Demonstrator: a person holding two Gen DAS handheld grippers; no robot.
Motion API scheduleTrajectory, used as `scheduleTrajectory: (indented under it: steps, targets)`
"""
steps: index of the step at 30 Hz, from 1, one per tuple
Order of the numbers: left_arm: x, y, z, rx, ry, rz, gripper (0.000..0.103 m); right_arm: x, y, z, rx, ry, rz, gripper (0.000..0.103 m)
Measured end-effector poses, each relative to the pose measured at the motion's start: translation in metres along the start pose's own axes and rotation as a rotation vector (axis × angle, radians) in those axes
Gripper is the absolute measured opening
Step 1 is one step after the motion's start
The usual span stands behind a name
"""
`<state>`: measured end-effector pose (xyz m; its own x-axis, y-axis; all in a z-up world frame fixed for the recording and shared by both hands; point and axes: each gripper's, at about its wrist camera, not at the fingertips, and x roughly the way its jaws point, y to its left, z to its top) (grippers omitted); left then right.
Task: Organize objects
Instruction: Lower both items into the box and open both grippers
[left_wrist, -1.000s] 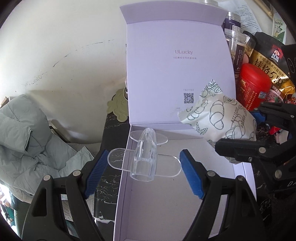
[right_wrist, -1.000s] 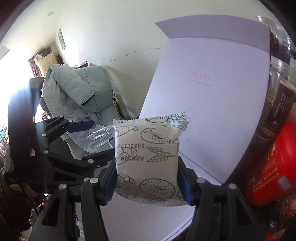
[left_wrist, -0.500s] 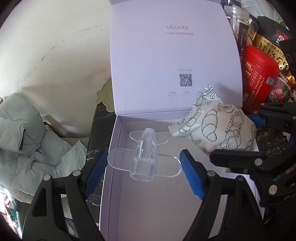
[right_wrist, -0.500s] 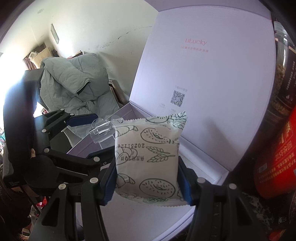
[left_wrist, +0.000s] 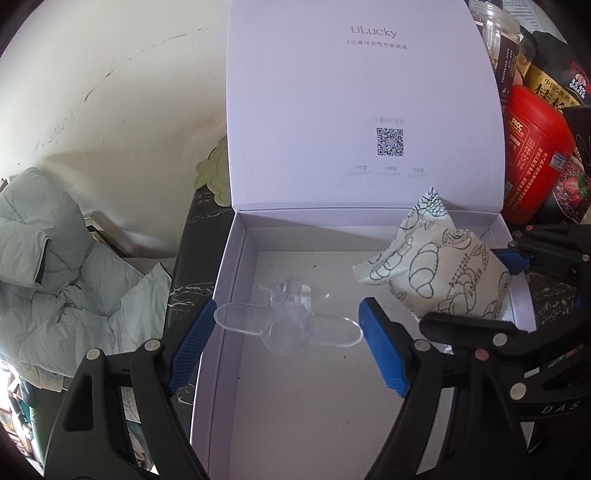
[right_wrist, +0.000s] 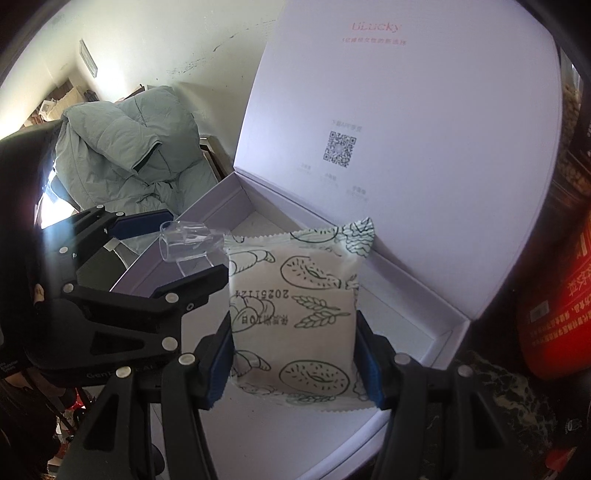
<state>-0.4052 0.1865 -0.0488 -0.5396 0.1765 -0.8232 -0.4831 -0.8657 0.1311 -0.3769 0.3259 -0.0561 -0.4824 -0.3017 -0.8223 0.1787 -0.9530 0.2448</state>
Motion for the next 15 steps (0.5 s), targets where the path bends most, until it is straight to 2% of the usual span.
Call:
scheduleTrajectory:
  steps: [6, 9, 15]
  targets:
    - [0.000, 0.005, 0.003, -0.008, 0.009, 0.022, 0.079, 0.009, -0.003, 0.002, 0.021, 0.024, -0.050, 0.061]
    - [-0.001, 0.005, 0.003, -0.003, 0.012, 0.041, 0.079, 0.006, -0.006, 0.003, 0.037, 0.025, -0.042, 0.063]
    - [-0.008, 0.008, 0.005, -0.013, 0.007, 0.046, 0.079, -0.012, -0.003, 0.002, 0.019, -0.014, -0.076, 0.065]
